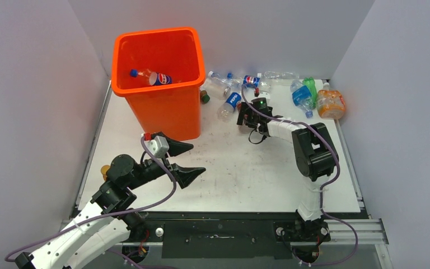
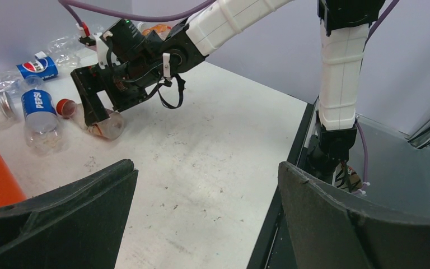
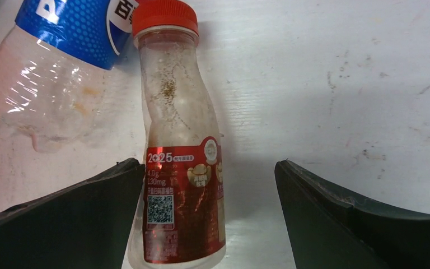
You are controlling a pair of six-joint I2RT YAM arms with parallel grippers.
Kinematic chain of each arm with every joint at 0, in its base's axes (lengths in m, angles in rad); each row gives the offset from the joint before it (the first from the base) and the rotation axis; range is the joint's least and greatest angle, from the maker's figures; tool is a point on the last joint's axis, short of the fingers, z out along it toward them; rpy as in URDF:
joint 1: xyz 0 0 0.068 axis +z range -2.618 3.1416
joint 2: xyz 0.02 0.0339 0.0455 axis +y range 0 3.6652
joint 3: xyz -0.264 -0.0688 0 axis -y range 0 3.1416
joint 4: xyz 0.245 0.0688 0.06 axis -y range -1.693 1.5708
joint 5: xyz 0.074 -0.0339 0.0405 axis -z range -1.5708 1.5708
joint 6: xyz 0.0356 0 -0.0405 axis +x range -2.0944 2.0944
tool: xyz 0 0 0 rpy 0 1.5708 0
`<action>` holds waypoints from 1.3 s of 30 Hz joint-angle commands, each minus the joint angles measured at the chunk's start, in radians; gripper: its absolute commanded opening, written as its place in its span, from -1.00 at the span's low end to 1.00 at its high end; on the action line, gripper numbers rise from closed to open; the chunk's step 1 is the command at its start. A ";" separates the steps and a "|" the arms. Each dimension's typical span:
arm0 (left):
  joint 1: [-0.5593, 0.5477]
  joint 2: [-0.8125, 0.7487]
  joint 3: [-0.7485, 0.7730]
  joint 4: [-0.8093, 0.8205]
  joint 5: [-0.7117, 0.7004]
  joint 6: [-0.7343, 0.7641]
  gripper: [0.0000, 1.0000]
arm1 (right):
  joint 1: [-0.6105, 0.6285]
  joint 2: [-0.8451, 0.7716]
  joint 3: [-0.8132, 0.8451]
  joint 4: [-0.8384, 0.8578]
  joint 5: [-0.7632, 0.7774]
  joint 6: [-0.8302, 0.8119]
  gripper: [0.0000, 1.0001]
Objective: Put the plastic bottles in the bin
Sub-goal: Pick up the plastic bottle at the center of the board.
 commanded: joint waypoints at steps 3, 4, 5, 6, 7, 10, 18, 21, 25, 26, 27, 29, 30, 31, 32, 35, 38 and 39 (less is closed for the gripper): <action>-0.007 0.001 0.009 0.041 0.011 -0.013 0.93 | 0.007 0.042 0.034 0.005 -0.034 -0.015 0.92; -0.009 0.002 0.010 0.041 0.011 -0.013 0.92 | 0.007 0.042 0.025 0.014 -0.036 -0.014 0.99; -0.009 0.003 0.009 0.041 0.010 -0.012 0.92 | 0.007 0.039 0.016 0.025 -0.036 -0.013 0.90; -0.009 0.004 0.009 0.042 0.010 -0.012 0.92 | 0.007 0.038 0.009 0.031 -0.037 -0.012 0.82; -0.011 0.005 0.010 0.040 0.009 -0.013 0.92 | 0.007 0.033 0.001 0.036 -0.036 -0.009 0.70; -0.012 0.004 0.011 0.040 0.006 -0.013 0.92 | 0.007 0.002 -0.037 0.074 -0.069 -0.001 0.35; -0.012 0.007 0.008 0.043 0.001 -0.016 0.93 | 0.009 -0.109 -0.126 0.125 -0.023 0.010 -0.18; -0.015 0.008 0.005 0.049 -0.005 -0.022 0.93 | 0.009 -0.224 -0.223 0.172 0.027 0.057 -0.24; -0.018 0.012 -0.005 0.080 -0.010 -0.044 0.93 | 0.023 -0.460 -0.391 0.268 0.054 0.121 -0.32; -0.018 0.012 -0.007 0.091 -0.012 -0.055 0.92 | 0.038 -0.525 -0.432 0.284 0.070 0.126 -0.35; -0.019 0.012 -0.011 0.109 -0.017 -0.071 0.92 | 0.059 -0.598 -0.469 0.299 0.080 0.128 -0.38; -0.020 0.006 -0.029 0.169 -0.035 -0.114 0.93 | 0.107 -0.739 -0.543 0.323 0.098 0.114 -0.43; -0.020 0.000 -0.044 0.210 -0.052 -0.146 0.92 | 0.134 -0.809 -0.575 0.332 0.097 0.104 -0.44; -0.019 -0.002 -0.059 0.250 -0.065 -0.176 0.92 | 0.153 -0.894 -0.598 0.325 0.087 0.094 -0.47; -0.018 -0.003 -0.073 0.293 -0.082 -0.214 0.93 | 0.171 -0.952 -0.618 0.311 0.081 0.087 -0.51; -0.019 0.013 -0.047 0.322 -0.148 -0.331 0.92 | 0.201 -1.129 -0.659 0.267 0.008 0.062 -0.72; -0.020 0.064 0.025 0.323 -0.139 -0.417 0.93 | 0.210 -1.270 -0.667 0.210 -0.095 0.048 -0.89; -0.020 0.097 0.050 0.332 -0.109 -0.439 0.93 | 0.211 -1.310 -0.667 0.194 -0.133 0.044 -0.89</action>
